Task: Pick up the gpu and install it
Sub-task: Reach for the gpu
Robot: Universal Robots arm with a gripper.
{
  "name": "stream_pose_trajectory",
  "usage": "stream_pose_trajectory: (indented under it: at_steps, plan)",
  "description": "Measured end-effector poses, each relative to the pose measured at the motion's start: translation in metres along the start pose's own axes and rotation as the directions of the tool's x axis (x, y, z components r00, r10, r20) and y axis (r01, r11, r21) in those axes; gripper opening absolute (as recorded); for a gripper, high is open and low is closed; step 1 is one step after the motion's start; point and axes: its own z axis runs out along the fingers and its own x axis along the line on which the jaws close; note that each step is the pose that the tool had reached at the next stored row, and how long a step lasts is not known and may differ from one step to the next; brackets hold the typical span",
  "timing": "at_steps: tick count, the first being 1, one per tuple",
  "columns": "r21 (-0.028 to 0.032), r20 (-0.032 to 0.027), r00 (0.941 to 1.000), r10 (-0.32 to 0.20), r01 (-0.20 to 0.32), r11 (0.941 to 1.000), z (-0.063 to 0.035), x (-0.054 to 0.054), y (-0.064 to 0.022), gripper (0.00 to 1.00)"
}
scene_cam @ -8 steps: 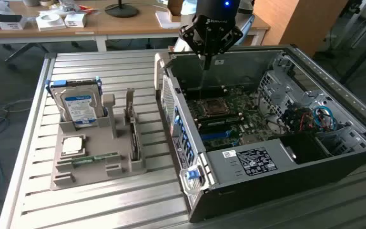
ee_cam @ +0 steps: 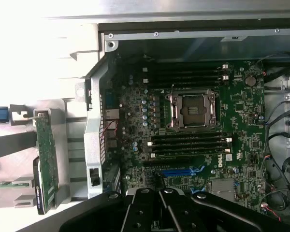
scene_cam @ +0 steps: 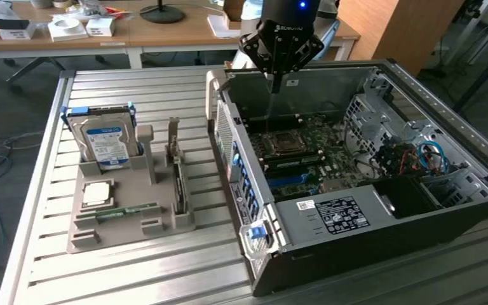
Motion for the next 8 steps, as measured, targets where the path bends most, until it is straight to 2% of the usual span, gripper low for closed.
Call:
stream_pose_trajectory:
  at_steps: [8]
  plan:
    - [-0.0001, 0.0001, 1.0000, 0.000, 0.000, 1.0000, 0.0001, 0.0006, 0.0000, 0.11]
